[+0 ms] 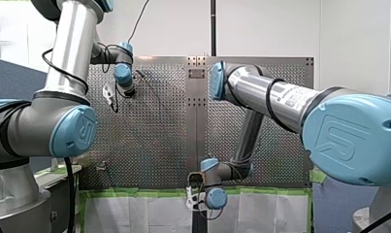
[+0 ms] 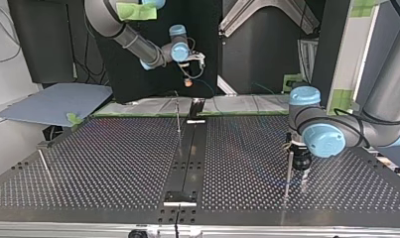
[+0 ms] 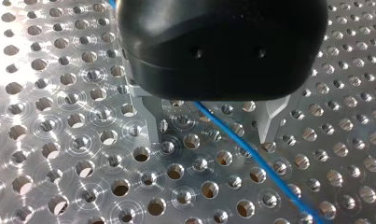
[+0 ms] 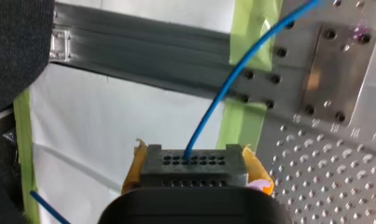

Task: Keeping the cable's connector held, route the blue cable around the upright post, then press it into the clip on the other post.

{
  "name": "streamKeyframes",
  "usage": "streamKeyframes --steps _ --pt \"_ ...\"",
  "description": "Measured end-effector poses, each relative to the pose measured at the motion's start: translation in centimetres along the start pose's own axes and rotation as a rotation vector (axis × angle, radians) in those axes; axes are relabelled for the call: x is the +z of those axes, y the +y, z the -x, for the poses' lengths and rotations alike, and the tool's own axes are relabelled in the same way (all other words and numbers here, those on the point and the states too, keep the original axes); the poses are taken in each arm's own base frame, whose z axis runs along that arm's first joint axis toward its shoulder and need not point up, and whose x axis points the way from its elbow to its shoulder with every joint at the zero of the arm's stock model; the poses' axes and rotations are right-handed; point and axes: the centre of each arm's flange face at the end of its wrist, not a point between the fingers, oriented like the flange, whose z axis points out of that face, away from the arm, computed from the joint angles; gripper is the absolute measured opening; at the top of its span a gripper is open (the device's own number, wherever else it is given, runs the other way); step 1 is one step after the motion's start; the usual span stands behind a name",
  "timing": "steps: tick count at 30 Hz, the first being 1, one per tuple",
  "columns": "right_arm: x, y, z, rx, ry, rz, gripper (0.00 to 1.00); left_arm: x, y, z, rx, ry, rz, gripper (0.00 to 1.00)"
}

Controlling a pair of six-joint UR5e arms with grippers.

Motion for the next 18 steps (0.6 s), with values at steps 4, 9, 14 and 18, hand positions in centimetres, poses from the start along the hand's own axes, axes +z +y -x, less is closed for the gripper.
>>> streamKeyframes --steps 4,9,14,18 --pt "-0.1 1.1 0.7 0.01 0.016 0.024 0.0 0.0 0.0 0.0 0.0 0.0 0.0 0.98" --pt "-0.3 2.2 1.4 0.021 0.031 0.045 0.0 0.0 0.0 0.0 0.0 0.0 0.001 0.98" --pt "-0.8 3.3 2.3 0.031 0.043 0.062 0.0 0.0 0.0 0.0 -0.001 -0.001 0.002 0.98" --pt "-1.5 4.2 3.0 0.037 0.05 0.075 0.0 0.0 0.1 0.0 -0.001 -0.001 0.002 0.98"
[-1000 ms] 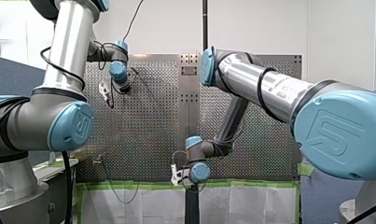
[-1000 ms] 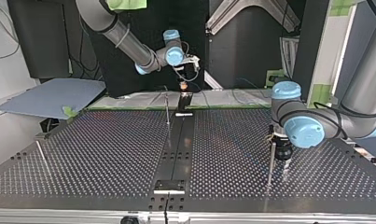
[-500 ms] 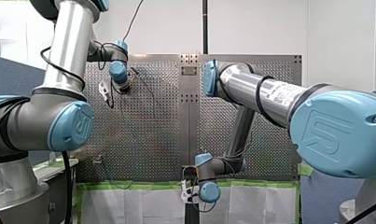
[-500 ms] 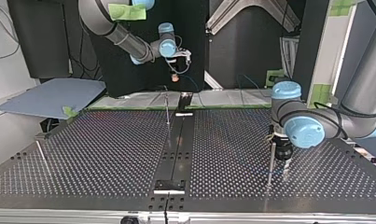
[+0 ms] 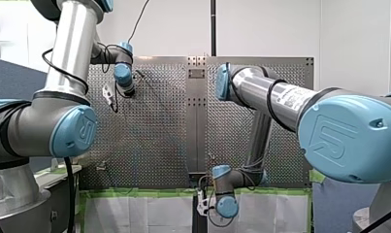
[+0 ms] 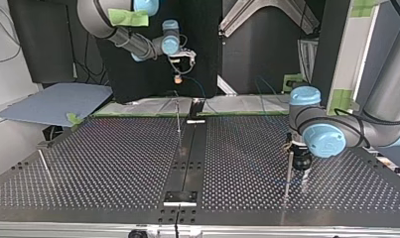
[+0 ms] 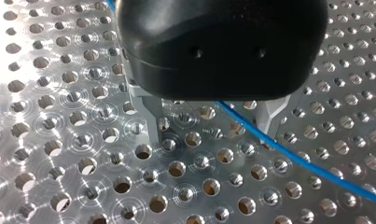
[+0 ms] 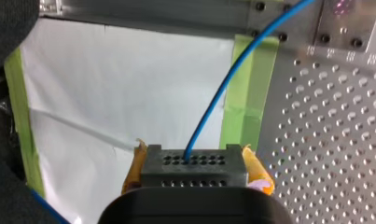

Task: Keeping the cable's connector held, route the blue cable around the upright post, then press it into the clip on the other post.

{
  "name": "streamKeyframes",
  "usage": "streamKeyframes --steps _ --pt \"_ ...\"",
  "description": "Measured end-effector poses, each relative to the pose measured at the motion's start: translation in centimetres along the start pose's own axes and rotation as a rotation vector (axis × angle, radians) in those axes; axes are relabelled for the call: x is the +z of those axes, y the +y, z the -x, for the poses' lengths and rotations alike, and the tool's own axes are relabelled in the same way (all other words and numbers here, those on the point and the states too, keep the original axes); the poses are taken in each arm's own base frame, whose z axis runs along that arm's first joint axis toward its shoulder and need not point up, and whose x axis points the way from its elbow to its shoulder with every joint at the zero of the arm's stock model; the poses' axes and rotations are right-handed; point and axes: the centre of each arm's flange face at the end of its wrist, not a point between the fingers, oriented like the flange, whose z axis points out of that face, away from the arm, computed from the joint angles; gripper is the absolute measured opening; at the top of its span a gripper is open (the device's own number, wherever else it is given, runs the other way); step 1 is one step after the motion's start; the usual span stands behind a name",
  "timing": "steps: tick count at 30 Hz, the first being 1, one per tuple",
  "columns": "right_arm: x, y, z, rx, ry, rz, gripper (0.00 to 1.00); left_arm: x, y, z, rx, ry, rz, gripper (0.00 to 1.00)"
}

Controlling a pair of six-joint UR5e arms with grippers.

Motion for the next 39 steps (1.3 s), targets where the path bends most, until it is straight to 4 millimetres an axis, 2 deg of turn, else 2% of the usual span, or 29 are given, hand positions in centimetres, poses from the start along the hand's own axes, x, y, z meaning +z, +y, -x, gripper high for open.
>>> streamKeyframes --steps 6,9,26,39 --pt "-1.3 1.4 1.1 0.008 0.005 0.019 0.0 0.0 0.0 0.0 0.0 -0.001 0.001 0.98" --pt "-2.0 2.0 1.1 0.014 0.017 0.026 0.0 0.0 0.1 0.0 0.0 0.0 0.001 0.98" --pt "-5.1 5.0 -4.7 0.083 0.159 0.065 0.0 0.0 0.2 0.1 -0.003 -0.003 0.011 0.98" --pt "-9.0 6.3 -8.7 0.105 0.218 0.077 0.0 -0.2 0.0 -0.1 0.003 0.001 0.02 0.98"
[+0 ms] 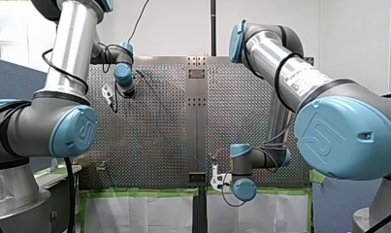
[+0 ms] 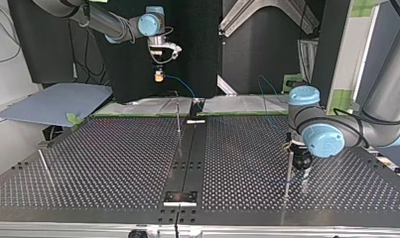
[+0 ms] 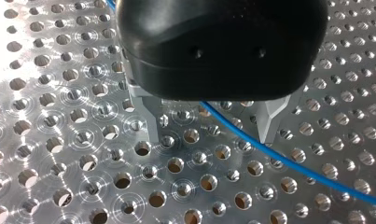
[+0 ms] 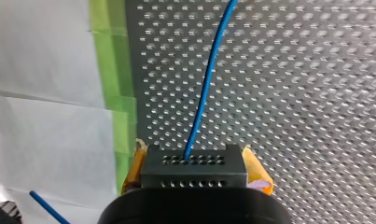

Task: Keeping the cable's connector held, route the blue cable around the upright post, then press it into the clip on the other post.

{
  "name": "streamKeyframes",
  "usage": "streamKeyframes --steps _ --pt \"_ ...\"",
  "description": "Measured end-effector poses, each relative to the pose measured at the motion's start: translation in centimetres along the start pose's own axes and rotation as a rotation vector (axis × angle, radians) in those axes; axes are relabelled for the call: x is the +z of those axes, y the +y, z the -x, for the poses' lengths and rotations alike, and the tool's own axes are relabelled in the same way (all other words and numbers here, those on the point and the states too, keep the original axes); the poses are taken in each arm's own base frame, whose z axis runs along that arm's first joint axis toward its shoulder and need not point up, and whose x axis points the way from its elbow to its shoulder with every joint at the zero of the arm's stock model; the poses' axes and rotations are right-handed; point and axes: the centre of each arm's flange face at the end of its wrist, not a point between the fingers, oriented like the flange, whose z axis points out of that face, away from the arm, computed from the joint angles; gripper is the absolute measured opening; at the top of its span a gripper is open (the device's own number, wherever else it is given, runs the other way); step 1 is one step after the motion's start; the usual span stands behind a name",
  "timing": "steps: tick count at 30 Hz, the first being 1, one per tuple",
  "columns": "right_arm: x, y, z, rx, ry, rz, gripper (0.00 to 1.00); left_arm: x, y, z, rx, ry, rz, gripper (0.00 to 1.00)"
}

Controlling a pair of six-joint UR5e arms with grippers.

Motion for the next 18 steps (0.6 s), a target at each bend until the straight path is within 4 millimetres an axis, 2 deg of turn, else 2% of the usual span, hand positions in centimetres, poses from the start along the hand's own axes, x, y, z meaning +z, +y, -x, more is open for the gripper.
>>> streamKeyframes --steps 7,14,18 --pt "-1.4 1.0 -2.6 0.043 0.053 0.0 0.0 -0.1 -0.1 -0.1 0.002 0.002 0.002 0.98" --pt "-1.9 2.1 -2.7 0.047 0.053 -0.009 0.0 -0.1 -0.1 -0.1 0.002 0.003 0.001 0.98" --pt "-1.8 2.5 -1.8 0.044 0.049 -0.02 0.0 -0.1 -0.1 -0.1 0.001 0.003 0.001 0.98"
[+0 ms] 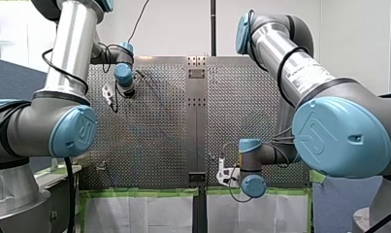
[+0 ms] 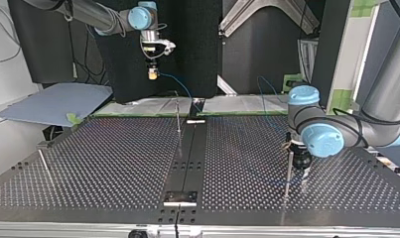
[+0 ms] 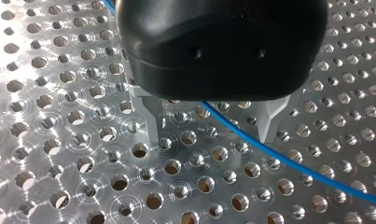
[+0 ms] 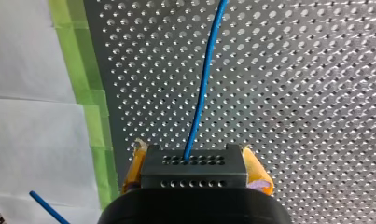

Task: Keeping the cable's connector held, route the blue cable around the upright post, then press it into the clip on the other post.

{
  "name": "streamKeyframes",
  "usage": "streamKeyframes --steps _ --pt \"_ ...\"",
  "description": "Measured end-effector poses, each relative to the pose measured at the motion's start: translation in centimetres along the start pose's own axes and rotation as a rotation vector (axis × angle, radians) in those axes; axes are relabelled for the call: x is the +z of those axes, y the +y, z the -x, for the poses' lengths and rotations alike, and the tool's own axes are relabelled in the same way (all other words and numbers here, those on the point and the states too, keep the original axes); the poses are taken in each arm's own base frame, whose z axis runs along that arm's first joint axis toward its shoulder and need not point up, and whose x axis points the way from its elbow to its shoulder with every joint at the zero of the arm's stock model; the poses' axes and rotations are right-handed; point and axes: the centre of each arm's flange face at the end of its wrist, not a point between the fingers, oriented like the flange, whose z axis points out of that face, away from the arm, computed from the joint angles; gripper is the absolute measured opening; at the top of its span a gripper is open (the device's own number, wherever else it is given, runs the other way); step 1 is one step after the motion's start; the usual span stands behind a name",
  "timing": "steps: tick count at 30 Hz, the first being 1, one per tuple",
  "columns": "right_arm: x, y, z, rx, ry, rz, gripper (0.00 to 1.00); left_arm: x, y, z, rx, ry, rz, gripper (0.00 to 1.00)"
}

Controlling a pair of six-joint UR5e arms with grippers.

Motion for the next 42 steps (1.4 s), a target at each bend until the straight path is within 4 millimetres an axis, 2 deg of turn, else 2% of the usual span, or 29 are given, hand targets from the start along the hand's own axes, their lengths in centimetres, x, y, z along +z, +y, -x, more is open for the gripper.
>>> streamKeyframes --steps 6,10,19,30,42 --pt "0.0 0.9 2.1 0.011 -0.007 -0.013 0.0 0.0 0.0 0.0 0.001 0.003 0.001 0.98" --pt "0.1 1.2 2.6 0.012 -0.008 -0.025 0.0 0.0 0.0 0.0 0.0 0.004 0.002 0.98" --pt "0.2 1.3 2.6 0.01 -0.008 -0.04 0.0 -0.4 0.8 -0.7 -0.057 0.021 0.048 0.98" --pt "0.3 1.4 2.6 0.011 -0.006 -0.041 0.0 0.1 1.8 -2.9 -0.183 0.032 -0.039 0.98" --pt "0.3 1.4 2.6 0.009 -0.003 -0.044 0.0 0.9 3.0 -2.8 -0.317 -0.009 -0.054 0.98"
